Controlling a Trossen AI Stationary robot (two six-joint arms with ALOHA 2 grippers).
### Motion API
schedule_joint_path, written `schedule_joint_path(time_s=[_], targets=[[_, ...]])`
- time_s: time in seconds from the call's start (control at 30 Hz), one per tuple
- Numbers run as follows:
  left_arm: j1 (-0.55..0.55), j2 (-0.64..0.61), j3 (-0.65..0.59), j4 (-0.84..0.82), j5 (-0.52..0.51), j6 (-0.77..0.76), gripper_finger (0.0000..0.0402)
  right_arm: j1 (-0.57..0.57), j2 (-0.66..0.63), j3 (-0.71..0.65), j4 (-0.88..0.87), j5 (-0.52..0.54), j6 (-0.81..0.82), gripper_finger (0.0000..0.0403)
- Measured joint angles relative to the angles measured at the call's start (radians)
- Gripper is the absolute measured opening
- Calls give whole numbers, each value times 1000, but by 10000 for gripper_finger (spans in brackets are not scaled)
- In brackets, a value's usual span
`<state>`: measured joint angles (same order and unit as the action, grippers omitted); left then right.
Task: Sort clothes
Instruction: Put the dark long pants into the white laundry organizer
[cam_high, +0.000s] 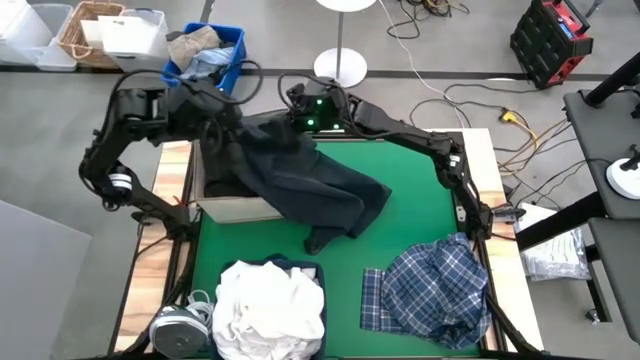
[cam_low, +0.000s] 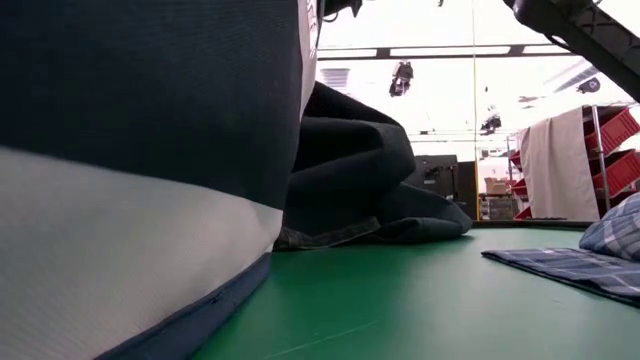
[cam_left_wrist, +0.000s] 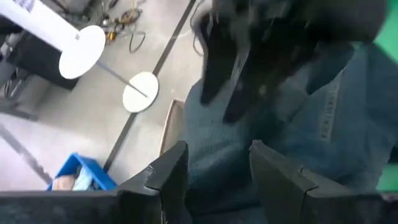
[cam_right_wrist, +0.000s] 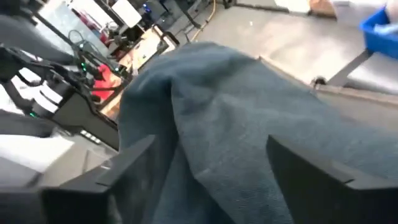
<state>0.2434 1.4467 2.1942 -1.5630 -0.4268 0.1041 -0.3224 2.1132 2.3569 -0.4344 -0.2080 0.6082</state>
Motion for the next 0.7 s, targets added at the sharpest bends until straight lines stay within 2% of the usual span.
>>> schedule_joint_path(time_s=[0.1, 0.17, 0.27, 0.4, 0.53, 0.6, 0.7], targets=[[10, 0, -28, 1, 0, -5, 153, -6, -58, -1, -35, -1, -73, 323], [10, -1, -40, 1, 0, -8, 152, -7, -124, -1, -116, -3, -187, 332], [10, -4, -53, 3, 17, -8, 152, 1, -226, 2, -343, -1, -361, 333], [9, -14, -56, 47, 48, 2, 152, 35, -303, -2, -668, 43, -498, 323], [9, -20, -43, 139, 53, 38, 152, 82, -324, -7, -923, 52, -556, 321], [9, -23, -35, 184, 53, 57, 152, 108, -322, -27, -971, 62, -558, 325], [9, -26, -28, 242, 53, 85, 152, 142, -307, -97, -918, 106, -557, 333]])
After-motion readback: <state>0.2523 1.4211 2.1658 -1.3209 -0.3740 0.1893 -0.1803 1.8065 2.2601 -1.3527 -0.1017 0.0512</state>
